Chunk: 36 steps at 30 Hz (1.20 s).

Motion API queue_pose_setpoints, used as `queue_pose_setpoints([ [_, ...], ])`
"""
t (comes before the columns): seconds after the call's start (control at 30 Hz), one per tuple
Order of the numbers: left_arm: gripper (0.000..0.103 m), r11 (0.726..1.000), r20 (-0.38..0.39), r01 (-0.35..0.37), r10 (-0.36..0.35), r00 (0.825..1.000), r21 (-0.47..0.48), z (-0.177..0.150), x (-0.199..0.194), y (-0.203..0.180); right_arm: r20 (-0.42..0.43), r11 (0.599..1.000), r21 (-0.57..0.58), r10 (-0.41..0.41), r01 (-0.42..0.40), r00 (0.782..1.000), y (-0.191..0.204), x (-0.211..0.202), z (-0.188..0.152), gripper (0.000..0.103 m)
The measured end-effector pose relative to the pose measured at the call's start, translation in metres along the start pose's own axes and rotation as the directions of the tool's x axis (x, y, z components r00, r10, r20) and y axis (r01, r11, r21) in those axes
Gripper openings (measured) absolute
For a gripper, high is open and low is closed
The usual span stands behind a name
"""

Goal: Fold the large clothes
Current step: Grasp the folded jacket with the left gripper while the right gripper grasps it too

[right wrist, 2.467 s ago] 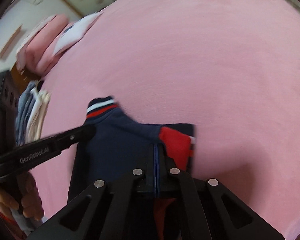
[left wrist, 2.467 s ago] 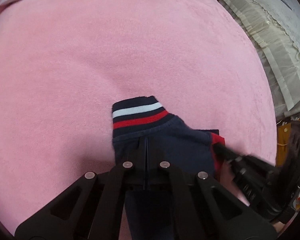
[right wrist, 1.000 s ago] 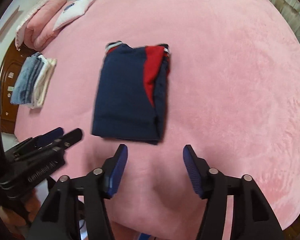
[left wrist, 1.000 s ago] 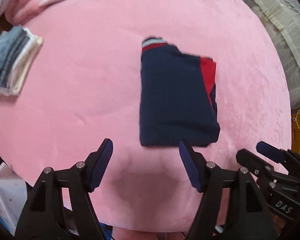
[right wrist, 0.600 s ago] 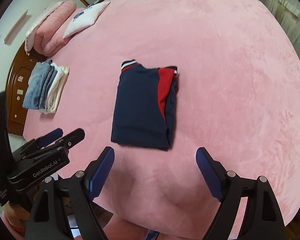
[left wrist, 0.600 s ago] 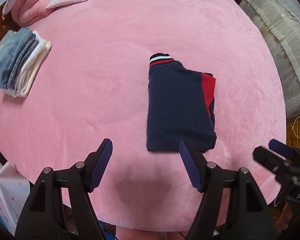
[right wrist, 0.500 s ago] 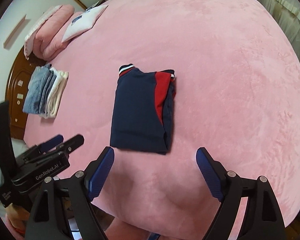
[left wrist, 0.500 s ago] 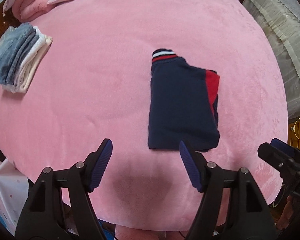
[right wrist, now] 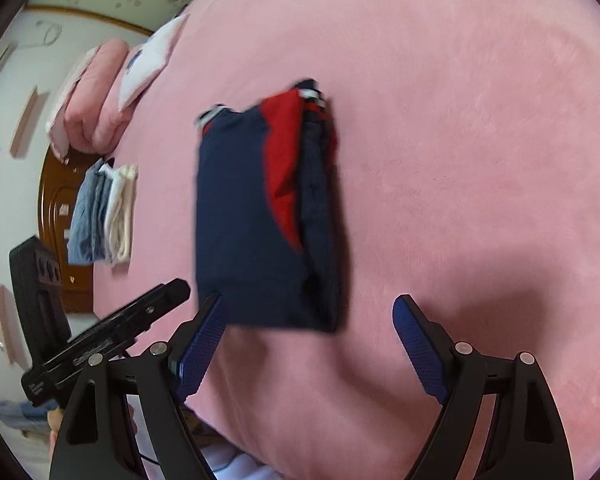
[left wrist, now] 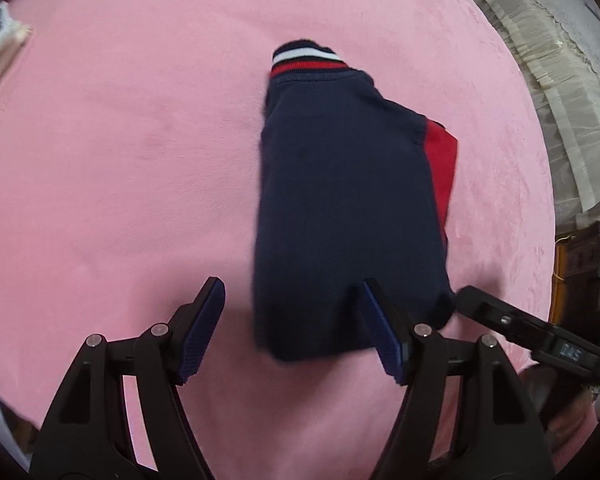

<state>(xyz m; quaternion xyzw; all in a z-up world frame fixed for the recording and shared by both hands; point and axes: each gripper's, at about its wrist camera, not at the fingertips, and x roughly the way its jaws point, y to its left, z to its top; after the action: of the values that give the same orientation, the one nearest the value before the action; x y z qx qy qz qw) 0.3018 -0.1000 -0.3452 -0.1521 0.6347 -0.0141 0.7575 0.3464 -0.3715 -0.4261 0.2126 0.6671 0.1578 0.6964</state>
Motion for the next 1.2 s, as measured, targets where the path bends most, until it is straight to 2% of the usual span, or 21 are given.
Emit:
queue_pose_setpoints([
  [0.07,0.067,1.0,-0.011,0.03,-0.03,0.999,-0.006,0.01,0.014,0.005,-0.018,1.0,0.01,0.012,-0.012,1.0,-0.009,0.017,0.011,0.086],
  [0.2,0.068,0.986,-0.004,0.161,-0.161,0.987,-0.053,0.026,0.029,0.016,-0.009,0.993,0.016,0.119,-0.119,0.993,-0.016,0.033,0.028,0.086],
  [0.3,0.071,0.971,0.004,0.209,-0.21,0.978,-0.113,0.033,0.039,0.025,-0.026,0.98,0.025,0.198,-0.198,0.98,-0.015,0.044,0.039,0.085],
  [0.37,0.074,0.954,0.003,0.242,-0.246,0.969,-0.175,0.036,0.048,0.033,-0.046,0.968,0.03,0.25,-0.249,0.967,-0.012,0.054,0.047,0.078],
  [0.4,0.074,0.944,0.0,0.261,-0.267,0.964,-0.202,0.037,0.052,0.037,-0.059,0.964,0.034,0.264,-0.262,0.963,-0.011,0.06,0.05,0.069],
  [0.43,0.074,0.939,-0.001,0.269,-0.276,0.961,-0.216,0.037,0.055,0.039,-0.077,0.963,0.042,0.27,-0.268,0.96,-0.009,0.066,0.054,0.066],
  [0.57,0.074,0.922,0.013,0.294,-0.3,0.954,-0.253,0.037,0.06,0.042,-0.087,0.954,0.074,0.296,-0.29,0.951,-0.011,0.075,0.061,0.061],
  [0.6,0.071,0.922,0.017,0.294,-0.3,0.954,-0.25,0.036,0.06,0.041,-0.087,0.952,0.078,0.302,-0.296,0.949,-0.014,0.076,0.061,0.058],
  [0.63,0.064,0.922,0.023,0.299,-0.303,0.953,-0.244,0.034,0.059,0.038,-0.082,0.95,0.083,0.308,-0.302,0.948,-0.016,0.075,0.061,0.055],
  [0.77,0.059,0.921,0.054,0.308,-0.304,0.951,-0.237,0.03,0.052,0.033,-0.051,0.949,0.092,0.307,-0.302,0.95,-0.017,0.069,0.056,0.047],
  [0.9,0.054,0.902,0.074,0.348,-0.341,0.937,-0.255,0.025,0.037,0.039,-0.006,0.956,0.075,0.283,-0.282,0.959,0.002,0.053,0.048,0.043],
  [1.07,0.052,0.88,0.088,0.386,-0.377,0.922,-0.277,0.02,-0.003,0.061,0.016,0.963,0.035,0.268,-0.269,0.963,0.05,0.03,0.024,0.041],
  [1.2,0.052,0.877,0.104,0.394,-0.38,0.919,-0.273,0.016,-0.051,0.103,0.032,0.965,0.008,0.26,-0.26,0.965,0.103,0.03,0.001,0.04],
])
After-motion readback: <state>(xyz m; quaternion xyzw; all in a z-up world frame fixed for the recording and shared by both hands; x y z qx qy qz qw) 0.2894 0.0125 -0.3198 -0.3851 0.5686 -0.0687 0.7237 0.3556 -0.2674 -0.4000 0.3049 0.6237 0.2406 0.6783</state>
